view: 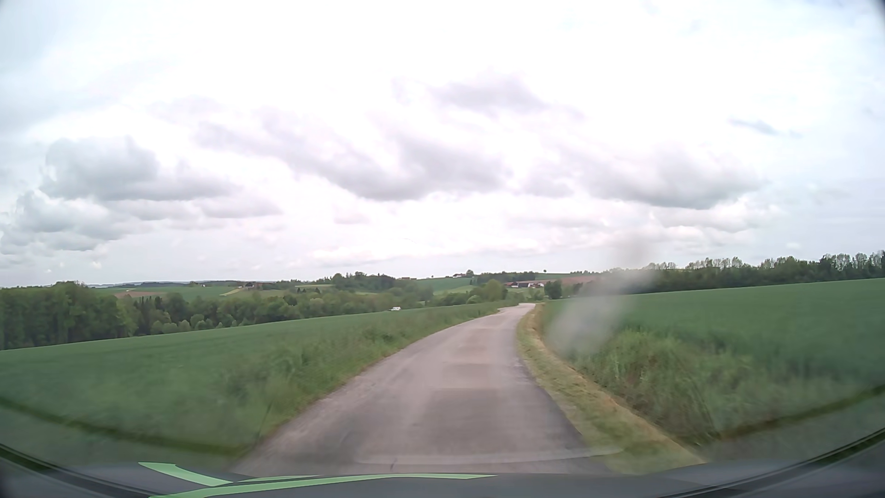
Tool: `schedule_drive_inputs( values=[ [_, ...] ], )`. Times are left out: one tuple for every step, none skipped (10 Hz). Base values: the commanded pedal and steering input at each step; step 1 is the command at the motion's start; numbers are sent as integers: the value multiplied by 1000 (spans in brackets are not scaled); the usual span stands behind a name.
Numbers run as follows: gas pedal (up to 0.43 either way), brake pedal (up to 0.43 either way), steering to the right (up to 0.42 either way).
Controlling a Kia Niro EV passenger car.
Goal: Follow the waypoints while adhering to traffic rules and regulations
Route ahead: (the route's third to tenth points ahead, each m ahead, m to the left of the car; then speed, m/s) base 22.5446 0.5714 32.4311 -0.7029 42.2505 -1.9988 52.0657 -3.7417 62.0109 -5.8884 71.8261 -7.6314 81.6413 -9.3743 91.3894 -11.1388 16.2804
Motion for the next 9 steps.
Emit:
schedule_drive_inputs(
  values=[
    [197,0,33],
    [197,0,33],
    [197,0,33],
    [197,0,33],
    [197,0,33],
    [197,0,31],
    [197,0,31],
    [197,0,30],
    [197,0,30]
  ],
)
